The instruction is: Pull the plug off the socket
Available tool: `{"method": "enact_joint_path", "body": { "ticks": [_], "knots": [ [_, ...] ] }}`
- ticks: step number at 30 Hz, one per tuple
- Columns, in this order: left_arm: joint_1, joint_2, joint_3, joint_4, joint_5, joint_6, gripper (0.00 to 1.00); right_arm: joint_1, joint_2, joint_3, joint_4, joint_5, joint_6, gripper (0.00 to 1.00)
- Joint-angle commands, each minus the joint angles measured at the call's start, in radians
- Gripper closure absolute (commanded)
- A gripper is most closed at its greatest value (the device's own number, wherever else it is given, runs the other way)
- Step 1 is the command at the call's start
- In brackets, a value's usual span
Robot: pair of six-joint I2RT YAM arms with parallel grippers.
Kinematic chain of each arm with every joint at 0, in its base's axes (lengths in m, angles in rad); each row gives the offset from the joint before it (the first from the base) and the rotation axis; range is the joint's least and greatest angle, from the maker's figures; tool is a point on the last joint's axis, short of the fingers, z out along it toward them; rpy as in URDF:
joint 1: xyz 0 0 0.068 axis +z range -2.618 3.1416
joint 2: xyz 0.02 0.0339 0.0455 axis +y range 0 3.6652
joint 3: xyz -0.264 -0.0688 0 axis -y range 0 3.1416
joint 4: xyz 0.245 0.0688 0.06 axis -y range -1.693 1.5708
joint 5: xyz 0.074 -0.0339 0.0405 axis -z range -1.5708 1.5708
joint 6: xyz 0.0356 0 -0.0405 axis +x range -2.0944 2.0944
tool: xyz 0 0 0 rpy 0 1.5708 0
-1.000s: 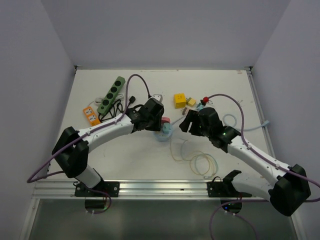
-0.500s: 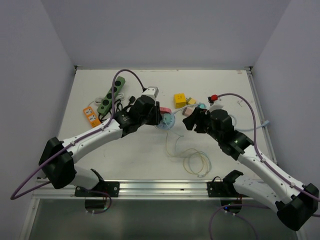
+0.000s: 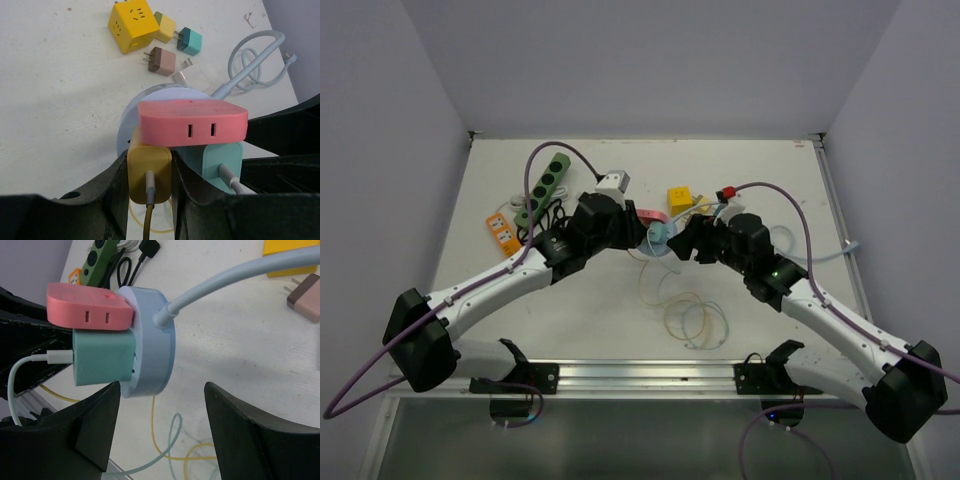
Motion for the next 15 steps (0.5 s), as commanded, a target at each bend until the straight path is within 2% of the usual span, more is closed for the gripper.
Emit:
{"method": "enact_joint_path", "body": {
  "ticks": [1, 11, 15],
  "knots": [
    [0.005, -0.055, 0.004, 0.185, 0.002, -0.095, 1.0, -0.002, 0.025, -0.006, 0.137, -0.078, 0.002, 0.28],
    [0.007, -0.069, -0.007, 0.214, -0.046, -0.148, 1.0, -0.002, 0.04, -0.016, 0.139, -0.085, 0.008, 0.27],
    [0.007, -0.074, -0.009, 0.218, -0.057, -0.161, 1.0, 0.0, 0.05, -0.022, 0.155, -0.132, 0.009, 0.27]
  ]
}}
